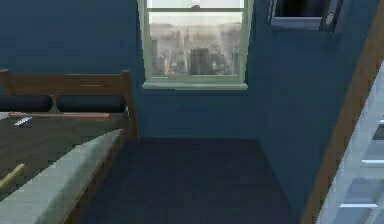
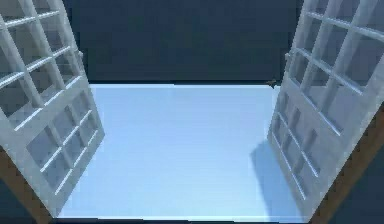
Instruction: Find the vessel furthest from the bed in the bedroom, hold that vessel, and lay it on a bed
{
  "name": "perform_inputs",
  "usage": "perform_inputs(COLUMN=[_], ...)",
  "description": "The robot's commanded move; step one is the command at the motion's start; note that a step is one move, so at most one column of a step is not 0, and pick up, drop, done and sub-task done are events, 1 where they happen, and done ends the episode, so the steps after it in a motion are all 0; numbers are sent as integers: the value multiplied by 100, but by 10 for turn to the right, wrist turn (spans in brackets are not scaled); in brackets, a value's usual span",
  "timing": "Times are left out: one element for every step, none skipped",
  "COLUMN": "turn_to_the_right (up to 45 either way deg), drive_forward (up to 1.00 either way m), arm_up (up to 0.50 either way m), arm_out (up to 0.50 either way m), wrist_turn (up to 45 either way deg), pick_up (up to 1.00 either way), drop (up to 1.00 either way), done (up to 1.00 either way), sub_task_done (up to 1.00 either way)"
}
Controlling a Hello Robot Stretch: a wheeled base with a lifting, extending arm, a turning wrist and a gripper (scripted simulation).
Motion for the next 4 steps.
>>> perform_inputs(turn_to_the_right=[450, 0, -450, -360], drive_forward=[0, 5, 0, 0], arm_up=[0, 0, 0, 0], arm_out=[0, 0, 0, 0], wrist_turn=[0, 0, 0, 0], pick_up=[0, 0, 0, 0], drop=[0, 0, 0, 0], done=[0, 0, 0, 0], sub_task_done=[0, 0, 0, 0])
